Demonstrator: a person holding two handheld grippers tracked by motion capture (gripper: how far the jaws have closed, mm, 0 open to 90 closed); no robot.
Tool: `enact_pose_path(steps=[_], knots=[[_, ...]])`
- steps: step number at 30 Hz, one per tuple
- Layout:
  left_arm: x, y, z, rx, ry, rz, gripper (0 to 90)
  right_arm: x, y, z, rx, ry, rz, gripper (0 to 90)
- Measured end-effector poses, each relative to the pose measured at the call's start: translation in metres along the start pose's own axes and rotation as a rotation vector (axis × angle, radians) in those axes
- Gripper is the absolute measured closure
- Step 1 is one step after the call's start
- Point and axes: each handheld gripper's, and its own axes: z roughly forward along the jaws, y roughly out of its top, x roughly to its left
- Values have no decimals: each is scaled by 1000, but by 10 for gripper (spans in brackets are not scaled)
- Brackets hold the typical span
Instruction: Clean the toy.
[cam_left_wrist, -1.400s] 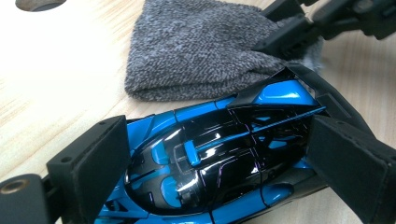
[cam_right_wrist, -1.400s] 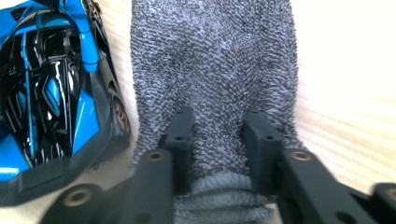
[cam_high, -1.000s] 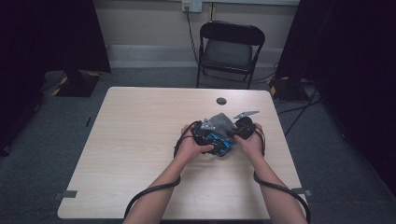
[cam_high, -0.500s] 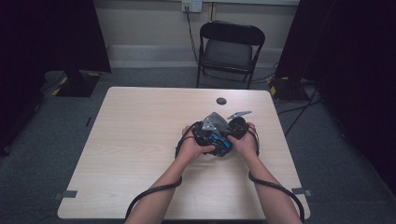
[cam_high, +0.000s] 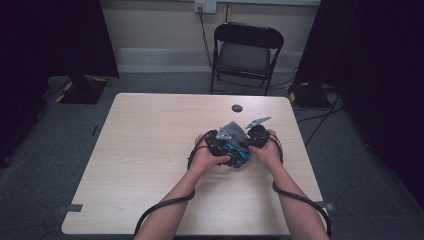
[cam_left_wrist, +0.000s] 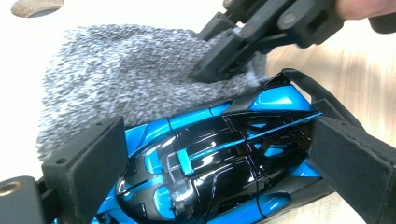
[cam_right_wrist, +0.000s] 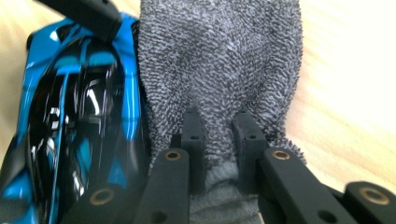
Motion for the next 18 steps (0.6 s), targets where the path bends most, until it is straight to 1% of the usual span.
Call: enact_pose_path(steps=[4, 9, 12, 18], knots=[[0, 0, 0, 4, 0, -1, 44, -5, -7, -7, 8, 24, -14, 779], [0, 1, 0, 6, 0, 1, 45, -10, -22, -19, 0, 37, -7, 779], [0, 1, 0, 6, 0, 1, 45, -11, -27, -22, -2, 49, -13, 778], [0, 1, 0, 8, -2, 4, 45, -9, -38, -32, -6, 58, -22, 778]])
